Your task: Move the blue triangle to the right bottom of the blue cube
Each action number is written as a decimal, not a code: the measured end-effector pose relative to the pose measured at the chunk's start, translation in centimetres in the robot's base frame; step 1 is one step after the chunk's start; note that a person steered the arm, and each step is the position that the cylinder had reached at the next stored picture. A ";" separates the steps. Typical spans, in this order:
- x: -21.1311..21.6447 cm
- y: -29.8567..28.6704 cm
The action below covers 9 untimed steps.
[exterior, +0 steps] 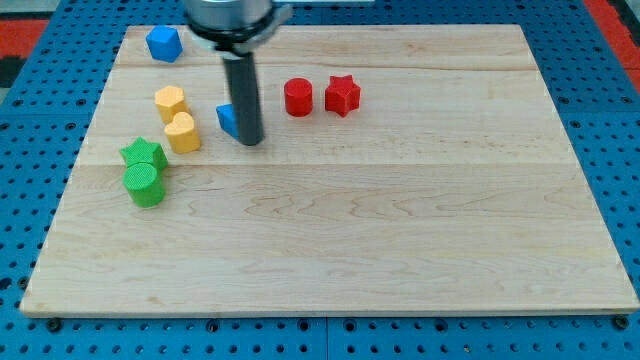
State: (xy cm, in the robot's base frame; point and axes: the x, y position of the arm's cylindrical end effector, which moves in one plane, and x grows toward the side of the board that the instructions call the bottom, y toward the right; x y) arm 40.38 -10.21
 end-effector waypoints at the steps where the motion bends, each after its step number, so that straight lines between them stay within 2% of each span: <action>1: -0.9 -1.3; 2: -2.8 0.9; 3: -4.7 -0.8; 4: -1.2 1.2; 5: -2.5 -2.0; 6: -5.6 -4.7; 9: -14.0 -7.9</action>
State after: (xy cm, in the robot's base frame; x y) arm 26.40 -18.07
